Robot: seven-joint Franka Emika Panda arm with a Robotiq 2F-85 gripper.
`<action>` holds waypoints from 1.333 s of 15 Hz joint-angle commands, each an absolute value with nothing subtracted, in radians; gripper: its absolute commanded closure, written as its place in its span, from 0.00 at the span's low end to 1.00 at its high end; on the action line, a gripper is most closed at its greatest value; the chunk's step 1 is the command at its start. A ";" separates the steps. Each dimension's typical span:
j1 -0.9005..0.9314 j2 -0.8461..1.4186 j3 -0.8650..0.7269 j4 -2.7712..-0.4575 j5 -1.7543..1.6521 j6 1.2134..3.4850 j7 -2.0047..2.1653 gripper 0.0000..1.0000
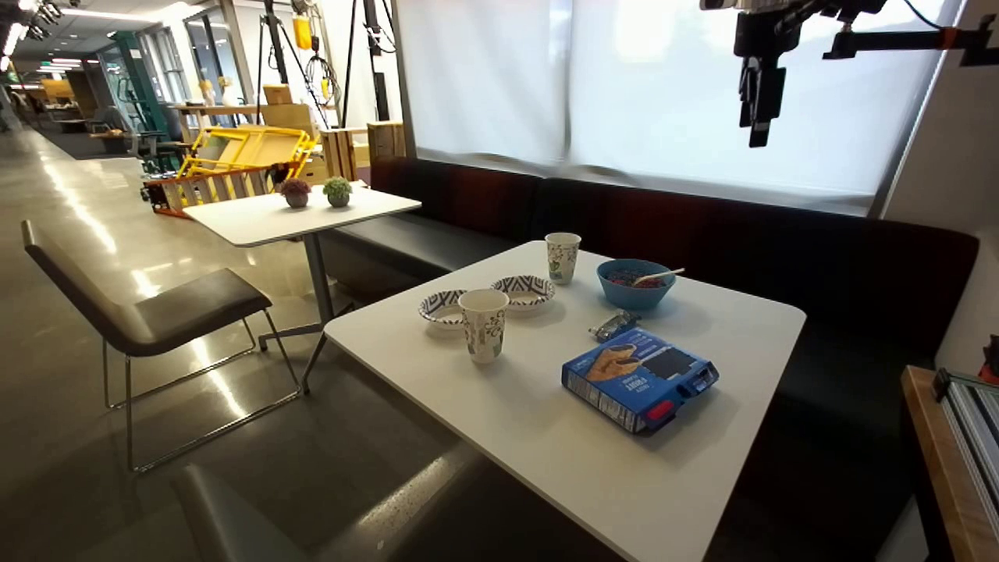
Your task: Place some cereal from the blue bowl into the black and white bowl on the right.
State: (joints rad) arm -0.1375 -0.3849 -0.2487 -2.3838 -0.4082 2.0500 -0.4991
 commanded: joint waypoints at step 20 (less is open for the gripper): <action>-0.187 -0.079 -0.319 -2.306 -0.059 2.334 -0.820 0.00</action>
State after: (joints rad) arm -0.1605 -0.0783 -0.3461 -2.3064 -0.0605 2.3365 -0.8194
